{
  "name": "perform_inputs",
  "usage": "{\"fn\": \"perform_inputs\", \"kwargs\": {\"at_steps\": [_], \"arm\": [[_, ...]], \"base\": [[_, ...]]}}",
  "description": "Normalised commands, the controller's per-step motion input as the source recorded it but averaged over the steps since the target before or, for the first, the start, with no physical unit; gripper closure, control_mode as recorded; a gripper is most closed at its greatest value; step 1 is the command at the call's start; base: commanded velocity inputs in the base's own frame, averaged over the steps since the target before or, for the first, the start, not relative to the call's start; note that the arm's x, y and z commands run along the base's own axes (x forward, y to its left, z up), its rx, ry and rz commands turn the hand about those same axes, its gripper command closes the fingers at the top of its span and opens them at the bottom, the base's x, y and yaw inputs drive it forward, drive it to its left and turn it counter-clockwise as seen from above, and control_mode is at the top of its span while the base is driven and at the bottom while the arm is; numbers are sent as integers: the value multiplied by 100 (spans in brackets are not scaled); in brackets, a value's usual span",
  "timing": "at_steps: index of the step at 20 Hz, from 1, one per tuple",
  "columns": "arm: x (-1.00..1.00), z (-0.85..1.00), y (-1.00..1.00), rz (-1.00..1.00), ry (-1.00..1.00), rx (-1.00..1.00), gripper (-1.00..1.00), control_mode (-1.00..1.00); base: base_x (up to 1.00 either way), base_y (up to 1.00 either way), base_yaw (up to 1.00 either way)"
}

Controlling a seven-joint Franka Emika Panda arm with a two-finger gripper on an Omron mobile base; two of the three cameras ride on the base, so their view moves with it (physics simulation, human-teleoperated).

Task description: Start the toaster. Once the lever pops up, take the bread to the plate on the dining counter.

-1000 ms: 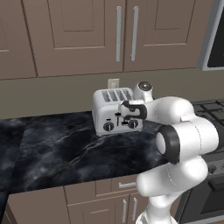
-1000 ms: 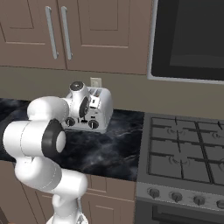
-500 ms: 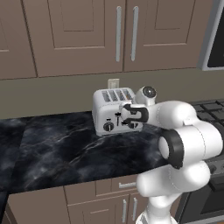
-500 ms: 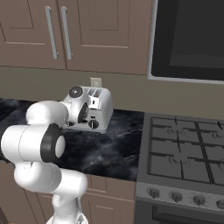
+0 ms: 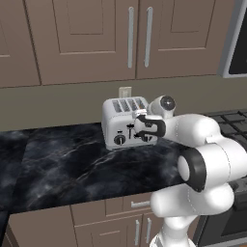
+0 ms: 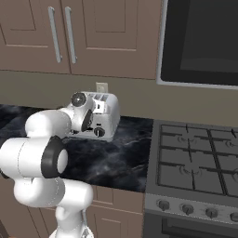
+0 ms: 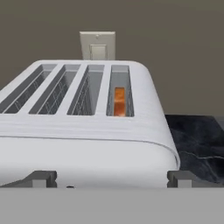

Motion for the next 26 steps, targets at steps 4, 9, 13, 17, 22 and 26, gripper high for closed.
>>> {"fn": "perform_inputs", "kwargs": {"at_steps": [4,9,13,17,22,26], "arm": [[0,7,0,0,-5,0,-100,-100],[9,0,0,-5,0,0,-100,-100],[13,0,0,-5,0,0,-100,-100],[15,0,0,-3,0,0,-100,-100],[29,0,0,0,0,0,-100,-100],[32,0,0,0,0,0,-100,-100]], "base": [[0,0,0],[0,0,0],[0,0,0],[0,0,0],[0,0,0],[0,0,0]]}}
